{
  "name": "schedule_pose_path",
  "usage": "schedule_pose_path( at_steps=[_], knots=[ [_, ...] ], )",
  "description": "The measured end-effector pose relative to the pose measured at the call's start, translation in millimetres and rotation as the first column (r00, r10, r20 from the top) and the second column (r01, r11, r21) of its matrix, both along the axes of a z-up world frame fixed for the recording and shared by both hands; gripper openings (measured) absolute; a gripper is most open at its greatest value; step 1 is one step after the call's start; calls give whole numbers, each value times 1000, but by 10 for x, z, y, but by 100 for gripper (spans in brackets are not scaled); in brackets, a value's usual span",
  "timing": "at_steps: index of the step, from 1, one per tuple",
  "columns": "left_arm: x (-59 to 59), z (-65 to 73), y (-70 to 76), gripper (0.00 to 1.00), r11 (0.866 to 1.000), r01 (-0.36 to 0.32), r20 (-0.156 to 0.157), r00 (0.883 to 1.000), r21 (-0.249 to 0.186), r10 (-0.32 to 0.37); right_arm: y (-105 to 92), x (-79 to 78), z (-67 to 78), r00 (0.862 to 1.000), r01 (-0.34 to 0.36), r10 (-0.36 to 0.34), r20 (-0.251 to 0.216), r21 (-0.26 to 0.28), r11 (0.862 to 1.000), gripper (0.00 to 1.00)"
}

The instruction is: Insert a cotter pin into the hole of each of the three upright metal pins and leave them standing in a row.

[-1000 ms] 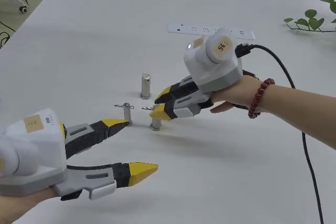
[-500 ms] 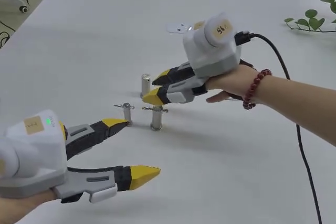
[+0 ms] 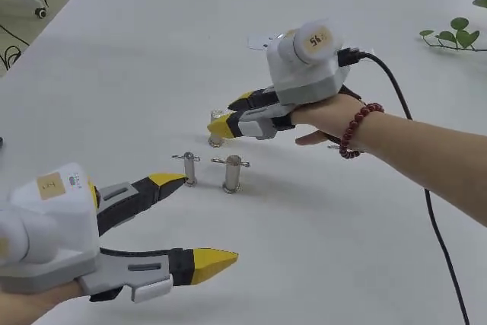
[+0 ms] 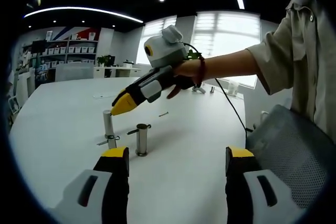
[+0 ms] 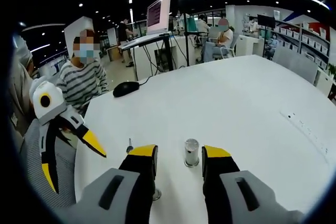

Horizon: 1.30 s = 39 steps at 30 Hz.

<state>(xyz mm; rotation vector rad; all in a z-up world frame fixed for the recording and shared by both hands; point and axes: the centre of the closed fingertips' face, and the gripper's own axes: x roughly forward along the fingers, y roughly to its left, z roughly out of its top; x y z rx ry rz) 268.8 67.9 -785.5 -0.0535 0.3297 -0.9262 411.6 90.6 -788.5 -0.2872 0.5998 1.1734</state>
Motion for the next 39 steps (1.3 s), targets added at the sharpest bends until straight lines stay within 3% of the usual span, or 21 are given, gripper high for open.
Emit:
schedule_pose_path(
  at_steps=[8, 16, 29, 39],
  knots=[
    [-11, 10, -11, 78, 1000, 7, -4, 1000, -17, -7, 66, 161, -81, 999, 33, -33, 11, 1, 999, 34],
    [-7, 5, -8, 80, 1000, 7, -5, 1000, -6, -7, 137, 326, -178, 999, 50, -50, 6, 14, 999, 30],
    [1, -4, 78, 82, 1000, -17, -13, 1000, 2, 17, 150, 260, -224, 999, 34, -33, 23, -11, 999, 21],
    [-3, -28, 177, 85, 999, -38, -15, 999, 21, 38, 154, 213, -235, 998, 16, -14, 67, -40, 999, 13]
  ],
)
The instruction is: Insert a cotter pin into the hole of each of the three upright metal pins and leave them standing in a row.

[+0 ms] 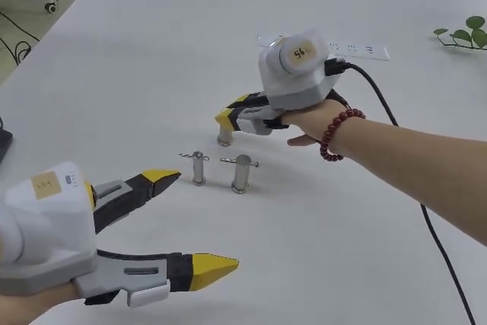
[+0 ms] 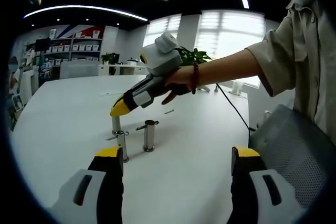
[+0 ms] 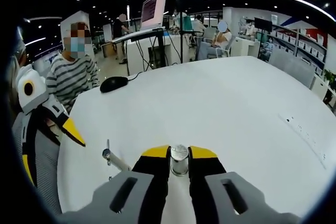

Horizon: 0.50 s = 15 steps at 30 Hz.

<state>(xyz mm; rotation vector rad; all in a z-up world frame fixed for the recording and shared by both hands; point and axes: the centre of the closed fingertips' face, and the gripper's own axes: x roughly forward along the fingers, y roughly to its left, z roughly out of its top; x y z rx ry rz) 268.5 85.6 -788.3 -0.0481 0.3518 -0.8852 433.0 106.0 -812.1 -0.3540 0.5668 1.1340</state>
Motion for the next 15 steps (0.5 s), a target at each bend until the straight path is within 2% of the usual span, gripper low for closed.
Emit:
schedule_pose_path(
  at_steps=[15],
  knots=[
    [-4, 11, 40, 90, 1000, -17, -6, 1000, 2, 17, -6, -20, 9, 1000, -24, 25, 13, -11, 1000, 11]
  ],
)
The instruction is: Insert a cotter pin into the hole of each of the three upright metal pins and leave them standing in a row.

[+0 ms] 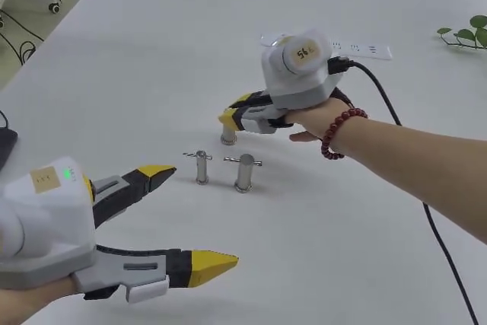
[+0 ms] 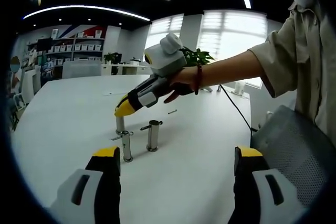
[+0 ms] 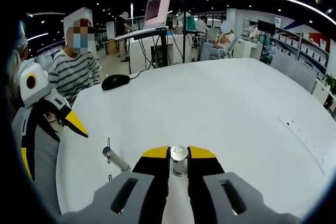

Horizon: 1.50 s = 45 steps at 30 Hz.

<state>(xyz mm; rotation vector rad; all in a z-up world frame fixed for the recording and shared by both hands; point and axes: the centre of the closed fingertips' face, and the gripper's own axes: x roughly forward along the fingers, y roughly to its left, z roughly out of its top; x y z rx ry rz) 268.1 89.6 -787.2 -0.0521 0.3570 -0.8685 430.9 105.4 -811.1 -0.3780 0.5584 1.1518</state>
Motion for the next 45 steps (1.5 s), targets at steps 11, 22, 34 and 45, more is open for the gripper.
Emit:
schedule_pose_path(
  at_steps=[11, 22, 34, 45],
  knots=[
    [11, 15, 21, 96, 1000, -15, -5, 1000, -9, 14, -46, -9, 167, 1000, -2, 1, 19, 11, 1000, 11],
    [27, 44, 26, 100, 1000, -19, -10, 1000, -7, 19, -181, -61, 357, 1000, 2, -2, 3, 10, 1000, 11],
    [22, 88, 24, 99, 1000, -24, -4, 1000, 0, 24, -385, -244, 668, 1000, -25, 25, 2, 19, 999, 11],
    [-23, 90, -10, 99, 1000, -23, -4, 1000, -1, 23, -604, -556, 828, 997, -75, 76, -15, 19, 997, 11]
  ],
)
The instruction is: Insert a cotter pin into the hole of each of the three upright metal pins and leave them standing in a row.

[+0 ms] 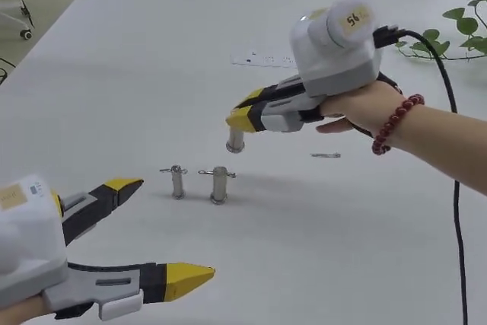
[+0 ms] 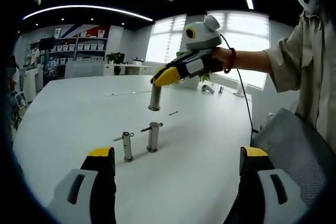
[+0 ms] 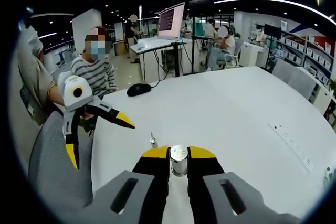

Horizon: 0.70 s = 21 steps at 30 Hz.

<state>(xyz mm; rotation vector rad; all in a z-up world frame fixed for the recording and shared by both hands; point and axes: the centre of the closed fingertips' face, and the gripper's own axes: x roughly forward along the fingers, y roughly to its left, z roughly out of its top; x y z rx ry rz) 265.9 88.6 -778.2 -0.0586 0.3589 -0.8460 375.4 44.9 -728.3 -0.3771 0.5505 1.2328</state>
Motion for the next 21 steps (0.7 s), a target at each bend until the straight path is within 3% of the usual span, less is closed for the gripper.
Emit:
schedule_pose_path(
  at_steps=[10, 21],
  knots=[
    [-23, 13, -5, 99, 1000, -7, 6, 1000, -3, 7, -179, -307, -10, 999, -40, 40, -23, -8, 999, 11],
    [-46, 3, -30, 98, 1000, -7, 6, 1000, 2, 7, -330, -631, -133, 997, -67, 66, -46, -20, 998, 11]
  ],
)
